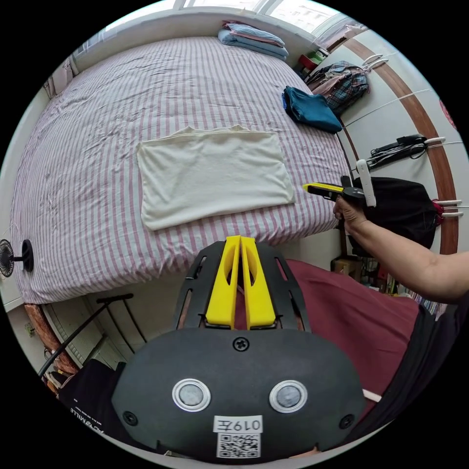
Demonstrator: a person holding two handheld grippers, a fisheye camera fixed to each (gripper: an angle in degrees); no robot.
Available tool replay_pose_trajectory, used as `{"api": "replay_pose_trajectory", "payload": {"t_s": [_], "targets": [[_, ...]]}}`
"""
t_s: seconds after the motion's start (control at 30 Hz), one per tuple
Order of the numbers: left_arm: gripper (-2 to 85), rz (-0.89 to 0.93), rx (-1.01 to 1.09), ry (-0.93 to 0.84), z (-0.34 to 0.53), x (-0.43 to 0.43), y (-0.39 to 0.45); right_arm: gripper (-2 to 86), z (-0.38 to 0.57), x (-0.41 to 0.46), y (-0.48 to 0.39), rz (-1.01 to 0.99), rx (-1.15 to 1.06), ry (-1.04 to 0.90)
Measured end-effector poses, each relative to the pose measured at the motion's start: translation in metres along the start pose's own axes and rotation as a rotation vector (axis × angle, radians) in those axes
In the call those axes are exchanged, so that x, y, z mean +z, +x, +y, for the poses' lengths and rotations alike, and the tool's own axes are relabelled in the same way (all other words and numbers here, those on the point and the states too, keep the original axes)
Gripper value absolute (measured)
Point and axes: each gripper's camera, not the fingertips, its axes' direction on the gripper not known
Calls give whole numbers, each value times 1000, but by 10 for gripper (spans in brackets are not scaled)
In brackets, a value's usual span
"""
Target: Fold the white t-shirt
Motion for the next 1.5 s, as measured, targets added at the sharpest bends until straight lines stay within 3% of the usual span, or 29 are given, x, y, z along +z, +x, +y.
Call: {"api": "replay_pose_trajectory", "payload": {"t_s": [0.53,1.0,1.13,1.33,1.5], "targets": [[7,-64,-83,-38,45,-15,36,48,-20,36,38,-38,-8,27],[7,-34,-83,-28,21,-23,44,38,-47,45,84,-133,26,-46],[7,-25,-92,-25,11,-24,40,-1,-52,46,119,-268,197,-41],[7,-165,-76,-3,-26,-21,26,-6,-50,48,166,-503,399,-7],[8,-66,-138,-10,-56,-9,6,-8,-55,44,182,-506,429,-28]]}}
